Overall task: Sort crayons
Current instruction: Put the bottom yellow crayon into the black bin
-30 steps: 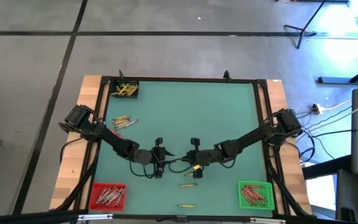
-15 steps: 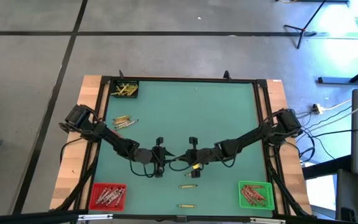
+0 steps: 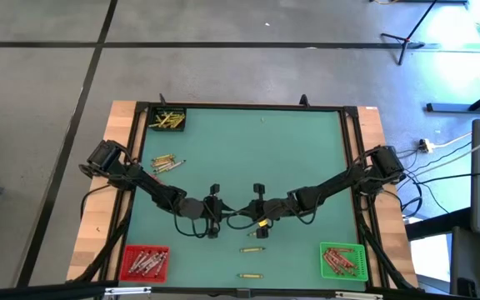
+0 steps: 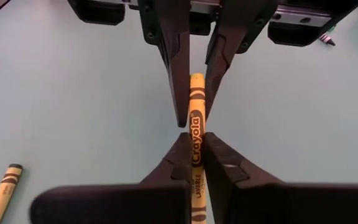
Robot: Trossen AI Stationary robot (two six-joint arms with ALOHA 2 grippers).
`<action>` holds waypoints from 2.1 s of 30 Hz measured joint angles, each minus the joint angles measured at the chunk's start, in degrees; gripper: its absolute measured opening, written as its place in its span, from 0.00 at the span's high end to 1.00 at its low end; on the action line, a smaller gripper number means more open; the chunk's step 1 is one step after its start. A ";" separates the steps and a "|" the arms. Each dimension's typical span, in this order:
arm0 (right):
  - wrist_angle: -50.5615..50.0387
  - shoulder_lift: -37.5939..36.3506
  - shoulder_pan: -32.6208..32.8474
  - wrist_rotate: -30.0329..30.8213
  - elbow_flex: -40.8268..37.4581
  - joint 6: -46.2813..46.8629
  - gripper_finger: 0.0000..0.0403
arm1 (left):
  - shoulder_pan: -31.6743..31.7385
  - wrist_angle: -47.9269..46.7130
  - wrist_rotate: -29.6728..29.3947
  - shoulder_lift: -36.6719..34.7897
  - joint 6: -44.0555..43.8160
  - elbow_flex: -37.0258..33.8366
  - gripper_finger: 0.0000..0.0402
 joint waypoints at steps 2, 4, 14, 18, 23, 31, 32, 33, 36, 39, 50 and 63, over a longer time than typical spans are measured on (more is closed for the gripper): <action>-0.03 0.00 0.00 -0.06 0.02 -0.07 0.98 | 0.00 0.48 0.02 0.00 0.00 0.00 0.90; -0.11 0.03 -0.02 -0.11 0.02 -0.07 0.99 | 0.02 0.72 -0.02 0.00 -0.04 0.00 0.87; -0.04 0.07 0.04 -0.13 0.02 -0.04 0.99 | 0.02 0.27 -0.02 0.00 -0.17 0.00 0.79; -0.02 0.07 0.04 -0.09 0.02 -0.04 0.98 | 0.02 0.24 0.02 0.00 -0.13 0.00 0.84; -0.04 0.11 0.04 -0.32 0.02 0.77 0.97 | 0.02 0.13 -0.16 0.00 0.28 0.00 0.97; -3.08 -1.85 0.13 -1.01 0.02 2.17 0.76 | 0.02 0.07 -0.07 0.00 1.55 0.00 0.97; -5.31 -3.12 0.57 -1.51 0.02 3.21 0.74 | 0.02 -0.13 -0.07 -0.08 1.56 0.00 0.97; -8.11 -4.63 1.17 -1.23 0.02 4.60 0.72 | 0.00 -0.96 -0.15 -0.51 1.58 0.00 0.97; -16.13 -8.28 4.40 2.41 0.02 7.62 0.70 | -0.63 -4.11 -2.05 -3.34 1.52 0.00 0.97; -21.45 -10.62 8.71 7.29 0.00 9.34 0.70 | -1.27 -10.84 -4.52 -8.63 1.70 0.04 0.97; -17.26 -11.02 11.79 15.70 -4.52 4.98 0.73 | 4.32 -41.01 -18.92 -33.45 1.36 0.04 0.97; 11.66 -15.54 -3.21 1.25 -23.18 -0.97 0.73 | 28.46 -65.49 -29.78 -47.11 1.10 0.04 0.97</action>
